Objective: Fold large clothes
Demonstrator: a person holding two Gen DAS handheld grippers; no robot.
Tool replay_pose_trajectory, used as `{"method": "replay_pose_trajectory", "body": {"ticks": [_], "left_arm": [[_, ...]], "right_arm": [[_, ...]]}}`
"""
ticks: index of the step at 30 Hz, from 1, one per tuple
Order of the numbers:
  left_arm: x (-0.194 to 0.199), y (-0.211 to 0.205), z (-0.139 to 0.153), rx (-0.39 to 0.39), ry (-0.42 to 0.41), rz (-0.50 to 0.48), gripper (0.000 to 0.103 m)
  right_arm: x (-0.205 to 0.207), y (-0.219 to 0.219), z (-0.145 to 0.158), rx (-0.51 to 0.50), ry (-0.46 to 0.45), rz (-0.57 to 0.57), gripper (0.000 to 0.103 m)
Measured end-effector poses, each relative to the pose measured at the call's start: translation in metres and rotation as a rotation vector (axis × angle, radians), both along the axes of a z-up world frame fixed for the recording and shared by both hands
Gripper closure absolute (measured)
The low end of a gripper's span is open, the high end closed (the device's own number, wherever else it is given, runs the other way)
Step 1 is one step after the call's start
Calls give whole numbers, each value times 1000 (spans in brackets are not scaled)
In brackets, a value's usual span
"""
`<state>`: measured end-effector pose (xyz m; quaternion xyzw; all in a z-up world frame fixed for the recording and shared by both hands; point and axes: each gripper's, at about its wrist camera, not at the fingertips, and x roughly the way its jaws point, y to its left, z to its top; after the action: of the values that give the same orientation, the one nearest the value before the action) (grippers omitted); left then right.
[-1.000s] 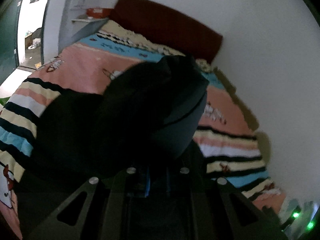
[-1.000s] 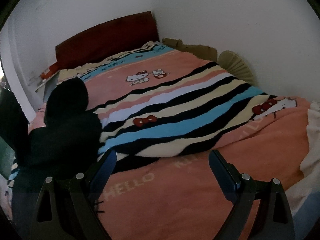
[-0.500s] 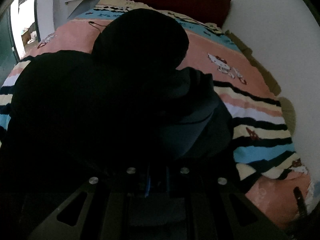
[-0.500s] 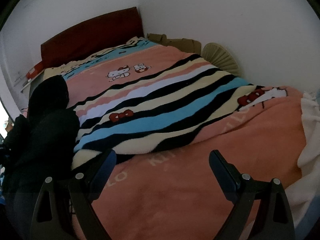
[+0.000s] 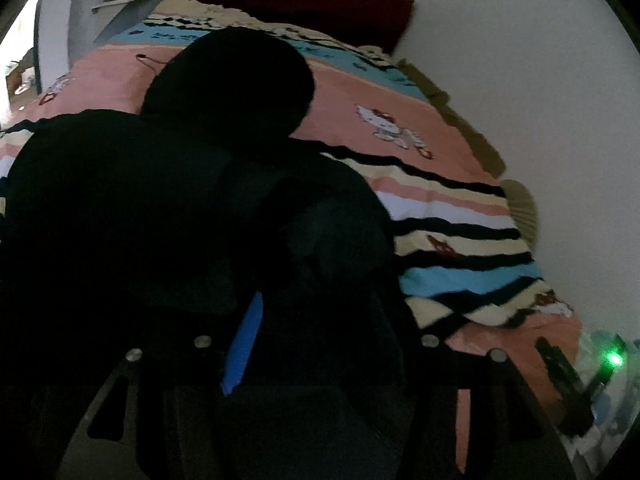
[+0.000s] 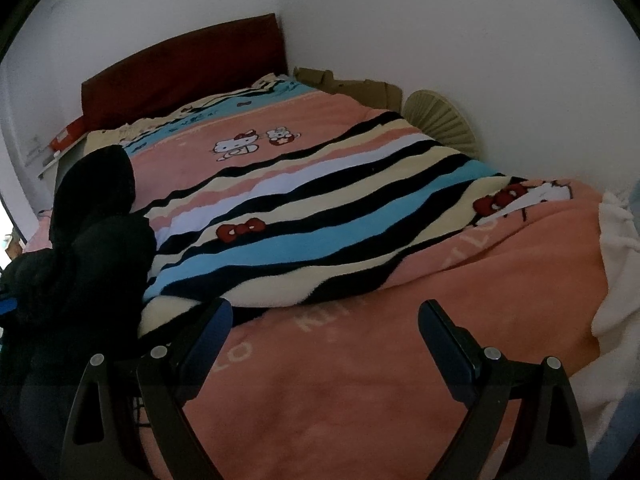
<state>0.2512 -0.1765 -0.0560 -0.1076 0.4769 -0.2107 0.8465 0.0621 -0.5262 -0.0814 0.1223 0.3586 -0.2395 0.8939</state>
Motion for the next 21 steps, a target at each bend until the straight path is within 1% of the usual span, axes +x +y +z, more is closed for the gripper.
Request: {"method": "replay_pose_trajectory", "body": {"ticks": [2, 4, 9, 12, 15, 18, 20, 21], "left_arm": [[-5, 7, 3, -15, 1, -9, 49], [-11, 19, 3, -13, -3, -11, 49], [-21, 72, 6, 41, -48, -1, 49], [-22, 120, 9, 72, -72, 28, 49], [-18, 177, 10, 100, -79, 93, 49], [-12, 236, 6, 131, -77, 167, 49], [-5, 269, 3, 152, -69, 207, 49], [-3, 279, 2, 158, -69, 220, 49]], "right_arm": [[0, 1, -1, 2, 2, 6, 10], [0, 4, -1, -6, 3, 15, 10], [1, 18, 0, -31, -5, 63, 10], [7, 36, 2, -69, 16, 104, 10], [16, 55, 6, -82, 29, 135, 9], [34, 83, 9, -73, 44, 188, 9], [53, 109, 11, -66, 51, 242, 9], [64, 126, 13, -67, 54, 277, 9]]}}
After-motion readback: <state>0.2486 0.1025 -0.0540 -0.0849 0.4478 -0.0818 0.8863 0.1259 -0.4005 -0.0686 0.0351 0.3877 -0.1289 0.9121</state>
